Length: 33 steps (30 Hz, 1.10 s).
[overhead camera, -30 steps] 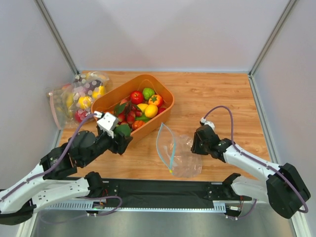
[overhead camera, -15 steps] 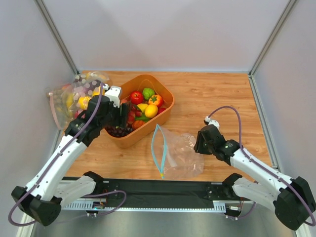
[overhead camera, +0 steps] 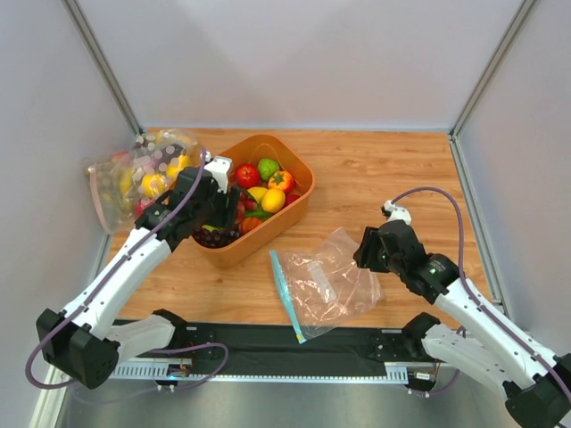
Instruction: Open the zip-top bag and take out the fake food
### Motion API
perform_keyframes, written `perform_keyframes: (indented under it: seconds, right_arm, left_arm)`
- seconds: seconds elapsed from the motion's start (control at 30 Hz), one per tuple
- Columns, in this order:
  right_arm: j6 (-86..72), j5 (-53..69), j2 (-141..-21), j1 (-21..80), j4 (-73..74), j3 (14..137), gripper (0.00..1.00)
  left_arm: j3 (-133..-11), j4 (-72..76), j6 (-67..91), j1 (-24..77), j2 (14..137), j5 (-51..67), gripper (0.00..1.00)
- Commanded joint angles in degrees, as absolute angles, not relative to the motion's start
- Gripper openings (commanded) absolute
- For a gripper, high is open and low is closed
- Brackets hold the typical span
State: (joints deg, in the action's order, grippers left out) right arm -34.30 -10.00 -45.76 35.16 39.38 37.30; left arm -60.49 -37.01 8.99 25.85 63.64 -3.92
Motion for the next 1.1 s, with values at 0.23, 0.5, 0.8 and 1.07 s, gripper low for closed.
perform_keyframes:
  seconds: [0.23, 0.5, 0.8, 1.07]
  right_arm:
    - [-32.2, -11.2, -41.0, 35.0, 45.4, 44.0, 0.71]
    - [-31.9, -12.3, -38.4, 35.0, 48.6, 46.8, 0.73]
    - [-30.0, -15.5, -35.2, 35.0, 50.3, 48.3, 0.74]
    - [-28.1, -20.1, -32.3, 35.0, 53.2, 52.6, 0.76]
  left_arm:
    - [-61.5, -36.2, 7.8, 25.6, 66.4, -3.5, 0.93]
    - [-61.3, -36.1, 8.0, 25.7, 65.5, -4.0, 0.99]
    - [-59.6, -35.2, 11.2, 25.7, 55.6, -0.8, 0.99]
    - [-62.7, -46.0, 15.6, 25.6, 45.0, -0.8, 0.99]
